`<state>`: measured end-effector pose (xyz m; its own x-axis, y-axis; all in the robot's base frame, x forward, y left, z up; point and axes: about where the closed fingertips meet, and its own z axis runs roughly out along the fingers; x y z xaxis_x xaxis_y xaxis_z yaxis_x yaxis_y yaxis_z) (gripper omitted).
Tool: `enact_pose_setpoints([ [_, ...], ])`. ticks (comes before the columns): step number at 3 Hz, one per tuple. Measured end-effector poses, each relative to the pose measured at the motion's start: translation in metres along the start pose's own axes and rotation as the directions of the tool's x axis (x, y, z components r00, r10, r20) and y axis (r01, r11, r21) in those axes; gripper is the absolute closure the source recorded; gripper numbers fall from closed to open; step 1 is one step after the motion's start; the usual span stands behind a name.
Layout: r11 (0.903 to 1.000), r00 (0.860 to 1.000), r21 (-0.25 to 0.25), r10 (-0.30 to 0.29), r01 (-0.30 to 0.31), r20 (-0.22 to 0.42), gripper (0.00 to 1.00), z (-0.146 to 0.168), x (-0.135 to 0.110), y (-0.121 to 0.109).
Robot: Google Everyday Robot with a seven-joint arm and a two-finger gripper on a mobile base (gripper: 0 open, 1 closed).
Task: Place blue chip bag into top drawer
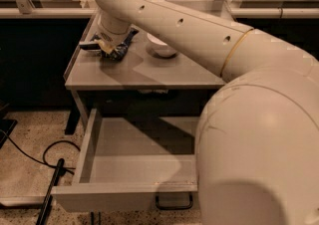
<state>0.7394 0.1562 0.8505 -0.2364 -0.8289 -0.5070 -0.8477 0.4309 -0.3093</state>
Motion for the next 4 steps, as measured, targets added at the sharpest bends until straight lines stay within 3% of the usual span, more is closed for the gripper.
enact_pose_setpoints([
  [1, 1.0000, 1.000, 0.000, 0.000, 0.000, 0.000, 1.00, 0.000, 0.000, 0.000],
  [2, 0.9999, 0.999, 0.009, 0.005, -0.005, 0.047, 1.00, -0.012, -0.008, 0.000],
  [4, 0.9989, 0.987, 0.040, 0.018, -0.024, 0.157, 1.00, -0.070, -0.011, 0.007],
])
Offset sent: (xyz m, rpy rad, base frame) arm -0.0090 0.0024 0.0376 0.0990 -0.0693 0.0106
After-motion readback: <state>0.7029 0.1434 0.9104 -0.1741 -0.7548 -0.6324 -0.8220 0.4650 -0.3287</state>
